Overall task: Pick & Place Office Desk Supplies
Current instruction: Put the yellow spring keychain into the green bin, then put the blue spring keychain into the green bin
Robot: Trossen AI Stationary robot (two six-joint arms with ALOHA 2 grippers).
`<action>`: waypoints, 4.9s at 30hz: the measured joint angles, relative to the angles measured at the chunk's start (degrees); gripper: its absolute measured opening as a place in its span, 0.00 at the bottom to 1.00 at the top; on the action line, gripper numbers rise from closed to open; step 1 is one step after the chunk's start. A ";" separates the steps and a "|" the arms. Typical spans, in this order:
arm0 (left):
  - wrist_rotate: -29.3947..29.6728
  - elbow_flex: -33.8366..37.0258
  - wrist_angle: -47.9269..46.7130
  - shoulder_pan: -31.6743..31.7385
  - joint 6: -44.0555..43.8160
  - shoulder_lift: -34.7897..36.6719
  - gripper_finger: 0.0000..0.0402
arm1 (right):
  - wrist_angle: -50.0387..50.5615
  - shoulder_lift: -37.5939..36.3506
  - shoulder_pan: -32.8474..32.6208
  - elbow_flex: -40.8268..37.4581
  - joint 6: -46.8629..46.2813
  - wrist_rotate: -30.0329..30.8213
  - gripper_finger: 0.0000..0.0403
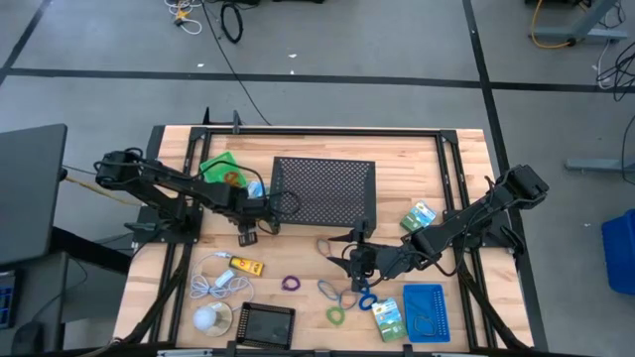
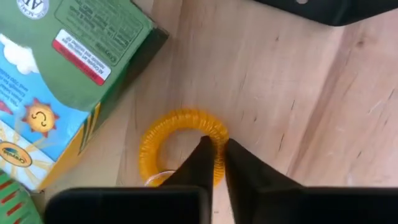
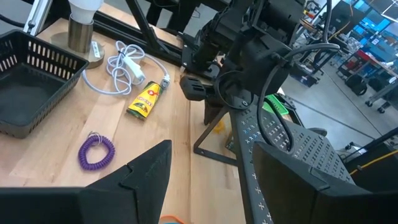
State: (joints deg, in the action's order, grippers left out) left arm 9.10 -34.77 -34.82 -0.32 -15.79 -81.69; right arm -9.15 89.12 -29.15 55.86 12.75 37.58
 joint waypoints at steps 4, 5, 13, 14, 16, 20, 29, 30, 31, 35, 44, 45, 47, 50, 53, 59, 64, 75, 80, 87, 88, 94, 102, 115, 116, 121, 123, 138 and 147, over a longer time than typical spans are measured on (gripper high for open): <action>-0.45 0.05 -0.01 -0.19 -3.16 0.27 0.03 | -0.01 0.00 0.00 0.00 0.00 -0.02 0.58; -0.45 0.10 0.01 -0.42 -3.94 0.55 0.03 | 0.00 0.00 0.00 0.00 0.00 -0.02 0.58; 0.51 0.35 -0.35 -3.78 -7.71 5.92 0.02 | -0.02 0.00 0.00 0.00 -0.02 -0.02 0.58; 0.58 0.35 -0.32 -4.31 -8.19 6.68 0.02 | -0.02 0.00 0.00 0.00 -0.02 -0.02 0.58; 1.85 0.35 -0.18 -5.33 -8.97 8.56 0.02 | -0.02 0.00 0.00 0.00 -0.02 -0.02 0.58; 6.40 0.33 -0.14 -7.18 -10.73 12.96 0.02 | -0.13 0.00 0.00 0.00 -0.02 -0.02 0.58; 18.05 0.26 -0.18 -9.53 -13.31 25.68 0.02 | -0.49 0.00 0.02 0.00 -0.46 -1.22 0.58; 18.93 0.26 -0.25 -9.51 -13.31 26.97 0.02 | -0.50 0.00 0.02 0.00 -0.46 -1.42 0.58; 19.76 0.26 -0.26 -9.51 -13.13 28.20 0.02 | -0.50 0.00 0.02 0.00 -0.46 -1.49 0.58; 23.64 0.26 0.09 -9.49 -10.85 32.80 0.02 | -0.64 0.00 0.00 0.00 -0.46 -1.56 0.58; 32.58 0.15 -6.76 -7.57 -18.01 41.30 0.02 | -1.54 -0.02 0.02 0.00 -0.28 -1.92 0.58; 32.94 0.15 -8.28 -6.85 -19.91 41.96 0.02 | -1.57 -0.02 0.02 0.00 -0.24 -1.92 0.58; 32.96 0.15 -10.66 -5.23 -23.08 42.89 0.02 | -1.67 -0.02 0.02 0.00 -0.02 -1.92 0.58; 32.91 0.15 -12.38 -2.69 -25.44 43.11 0.02 | -1.81 -0.02 0.02 0.00 0.14 -1.93 0.58; 32.92 0.15 -12.76 0.54 -24.79 42.50 0.02 | -1.81 -0.02 0.02 0.00 0.17 -2.10 0.58; 31.82 0.15 -15.38 8.21 -23.07 40.41 0.02 | -1.79 -0.02 0.00 0.00 0.17 -2.08 0.58; 24.67 0.15 -14.30 14.08 -19.25 37.31 0.02 | -1.79 -0.02 0.02 0.00 0.32 -2.99 0.58; 18.00 0.15 -11.69 26.12 -10.60 24.93 0.02 | -2.23 -0.02 0.00 0.00 1.07 -3.13 0.58; 16.04 0.15 -10.10 28.70 -7.51 19.76 0.02 | -2.28 -0.02 0.00 0.00 1.07 -3.13 0.58; 16.70 0.15 -9.54 29.07 -6.71 17.73 0.18 | -2.98 -0.02 0.00 0.00 1.23 -3.10 0.58; 16.76 0.15 -9.51 29.07 -6.71 17.73 0.20 | -3.02 -0.02 0.00 0.00 1.25 -3.10 0.58; 19.39 0.15 -9.48 29.07 -6.74 17.75 0.30 | -3.04 -0.02 0.00 0.00 1.22 -3.08 0.58; 25.27 0.15 -7.32 27.60 -6.22 20.00 0.43 | -3.04 -0.02 0.01 0.00 1.09 -3.08 0.58; 21.64 0.15 10.19 15.63 6.38 34.68 0.47 | -4.38 -0.02 0.34 0.00 1.03 -3.08 0.58; 19.74 0.15 12.00 14.41 7.60 35.95 0.47 | -4.47 -0.02 0.49 0.00 0.81 -3.08 0.58; 8.21 0.15 18.53 8.99 11.89 40.52 0.47 | -4.40 -0.01 1.79 0.00 -2.49 -3.30 0.58; 3.80 0.15 20.18 6.99 13.11 41.39 0.47 | -3.77 0.09 2.32 0.00 -3.68 -4.25 0.58; -19.56 0.15 29.98 -9.24 24.23 41.05 0.47 | 0.64 0.17 4.75 0.00 -11.84 -10.20 0.58; -19.14 0.16 28.77 -14.68 22.51 40.06 0.47 | -0.42 2.89 7.55 0.02 -16.17 -20.01 0.58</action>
State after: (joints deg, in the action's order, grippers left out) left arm -10.04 -34.61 -6.05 -15.00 6.71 -41.63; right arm -9.56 92.01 -21.60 55.88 -3.41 17.58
